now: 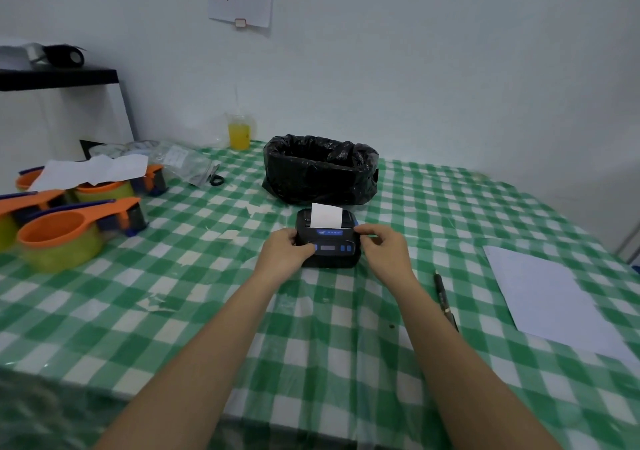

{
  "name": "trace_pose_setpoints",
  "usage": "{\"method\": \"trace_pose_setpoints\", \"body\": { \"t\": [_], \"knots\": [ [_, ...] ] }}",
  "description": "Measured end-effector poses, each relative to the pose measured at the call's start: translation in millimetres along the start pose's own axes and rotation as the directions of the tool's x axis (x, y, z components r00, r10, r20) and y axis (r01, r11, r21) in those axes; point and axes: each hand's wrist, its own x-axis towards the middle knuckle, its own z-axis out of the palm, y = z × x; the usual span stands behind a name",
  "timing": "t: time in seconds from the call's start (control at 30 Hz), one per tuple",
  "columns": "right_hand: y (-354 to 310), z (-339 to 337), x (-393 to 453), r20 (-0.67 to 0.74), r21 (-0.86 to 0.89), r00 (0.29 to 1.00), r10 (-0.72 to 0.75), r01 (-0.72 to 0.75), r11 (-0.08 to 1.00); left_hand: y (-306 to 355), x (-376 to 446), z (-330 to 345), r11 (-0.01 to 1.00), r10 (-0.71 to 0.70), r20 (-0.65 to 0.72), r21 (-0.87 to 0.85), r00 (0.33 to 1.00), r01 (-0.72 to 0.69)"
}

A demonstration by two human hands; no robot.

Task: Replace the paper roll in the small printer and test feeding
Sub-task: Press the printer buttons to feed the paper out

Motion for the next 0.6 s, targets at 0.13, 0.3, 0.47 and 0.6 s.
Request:
{"method": "trace_pose_setpoints", "body": {
  "t": [0.13, 0.3, 0.47, 0.6],
  "knots": [
    [0.0, -0.4, -1.9, 0.002, 0.043, 1.0, 0.025, -0.025, 0.999, -2.1, 1.2, 0.3, 1.0, -0.006, -0.001, -0.018, 1.0, 0.006],
    [1.2, 0.6, -3.4, -0.023, 0.064, 0.999, 0.025, -0.024, 0.998, -2.1, -0.6, 1.6, 1.0, 0.011, -0.014, -0.017, 1.0, -0.012],
    [5.8, 4.8, -2.3, -0.053, 0.077, 0.998, 0.015, -0.011, 0.997, -3.9, -1.5, 3.8, 1.0, 0.02, -0.051, -0.018, 0.998, -0.021],
    [11.6, 9.2, 0.3, -0.064, 0.054, 0.998, -0.01, 0.014, 0.998, -8.6, 0.2, 6.0, 0.999, 0.005, -0.07, -0.036, 0.998, -0.007]
  ]
}}
